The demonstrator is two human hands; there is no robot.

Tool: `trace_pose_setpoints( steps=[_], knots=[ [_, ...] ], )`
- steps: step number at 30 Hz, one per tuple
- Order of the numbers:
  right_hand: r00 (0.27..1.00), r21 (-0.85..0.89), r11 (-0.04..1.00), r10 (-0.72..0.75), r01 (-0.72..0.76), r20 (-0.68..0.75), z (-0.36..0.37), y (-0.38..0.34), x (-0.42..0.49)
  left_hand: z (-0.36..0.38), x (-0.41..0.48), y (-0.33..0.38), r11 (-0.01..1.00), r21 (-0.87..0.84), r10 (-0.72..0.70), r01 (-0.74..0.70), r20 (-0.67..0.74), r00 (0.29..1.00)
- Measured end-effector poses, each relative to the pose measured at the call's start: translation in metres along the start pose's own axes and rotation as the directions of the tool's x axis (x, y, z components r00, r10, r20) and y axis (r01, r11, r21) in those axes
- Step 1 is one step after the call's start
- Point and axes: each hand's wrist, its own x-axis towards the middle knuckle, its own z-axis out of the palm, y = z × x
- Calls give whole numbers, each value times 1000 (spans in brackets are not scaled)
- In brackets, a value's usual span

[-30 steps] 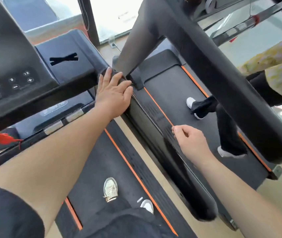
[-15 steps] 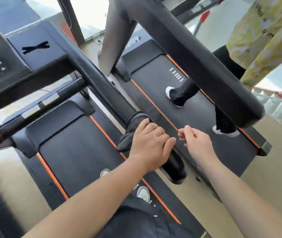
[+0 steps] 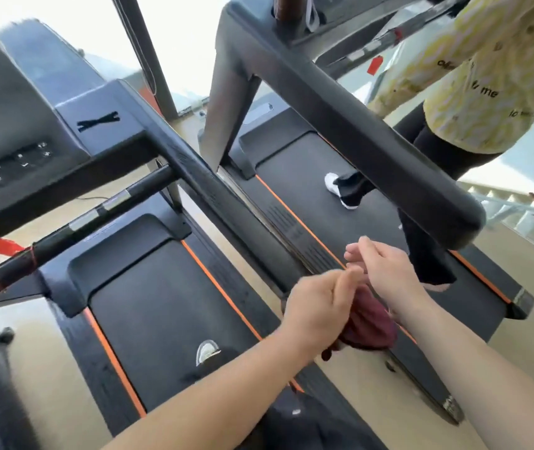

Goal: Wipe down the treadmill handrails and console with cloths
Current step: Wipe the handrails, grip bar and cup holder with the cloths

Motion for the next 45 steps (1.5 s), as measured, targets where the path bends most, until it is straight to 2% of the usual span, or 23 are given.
trace_pose_setpoints(
  steps=[1,3,5,10,14,18,20,22,24,25,26,27,29,30,35,42,45],
  knots=[
    [1000,-5,1000,-18,18,24,6,-9,3,-21,15,3,990,-115,-96,85,-96,991],
    [995,-16,998,-65,66,72,27,-30,9,-70,46,9,958,-241,-217,157,-245,945],
    [986,-57,990,-122,129,114,54,-54,17,-115,67,9,938,-286,-280,195,-296,913],
    [935,-173,931,-285,323,213,130,-119,46,-193,102,-23,870,-430,-394,241,-312,864],
    [903,-227,890,-330,395,275,192,-174,71,-268,142,-39,883,-413,-410,222,-450,794],
    [891,-229,879,-349,419,290,244,-232,93,-351,188,-18,909,-408,-316,88,-534,784],
    [885,-208,879,-364,430,291,266,-254,104,-387,214,-16,947,-321,-189,-7,-574,797],
    [880,-203,875,-373,439,296,283,-270,114,-413,238,-27,998,-44,5,-39,-597,802],
    [888,-199,884,-362,423,282,296,-278,125,-421,260,-52,967,255,161,-15,-561,812],
    [894,-201,888,-354,413,274,301,-281,131,-419,269,-66,927,375,185,16,-494,850],
    [899,-205,891,-347,405,268,305,-283,135,-414,277,-82,862,502,148,72,-384,911],
    [903,-211,893,-339,397,264,309,-284,140,-409,282,-99,769,627,51,125,-255,966],
    [911,-234,895,-319,381,263,313,-283,149,-401,289,-129,606,778,-162,167,-86,983],
    [914,-243,895,-310,373,262,314,-283,153,-401,293,-142,583,796,-197,163,-56,979],
    [930,-278,904,-253,325,265,316,-277,173,-423,327,-174,561,827,-132,41,41,990],
    [946,-295,915,-202,274,252,307,-266,182,-455,384,-185,533,836,-123,127,-72,990],
    [956,-290,923,-194,254,220,298,-259,182,-445,382,-184,535,837,-106,115,-68,992]
  ],
)
